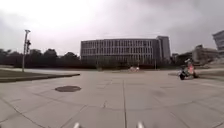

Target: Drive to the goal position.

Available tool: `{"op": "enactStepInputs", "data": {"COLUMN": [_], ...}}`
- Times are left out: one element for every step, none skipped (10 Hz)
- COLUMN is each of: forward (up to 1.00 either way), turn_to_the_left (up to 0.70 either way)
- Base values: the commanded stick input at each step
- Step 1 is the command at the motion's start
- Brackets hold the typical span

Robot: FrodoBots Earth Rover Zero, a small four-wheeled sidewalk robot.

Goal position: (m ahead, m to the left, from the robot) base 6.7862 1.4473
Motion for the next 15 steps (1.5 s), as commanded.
{"op": "enactStepInputs", "data": {"forward": [0.50, 0.50, 0.50, 0.50, 0.50, 0.50, 0.50, 0.50, 0.50, 0.50, 0.50, 0.50, 0.50, 0.50, 0.50], "turn_to_the_left": [0.00, 0.00, 0.00, 0.00, 0.00, 0.00, 0.00, 0.00, 0.00, 0.00, 0.00, 0.00, 0.00, 0.00, 0.00]}}
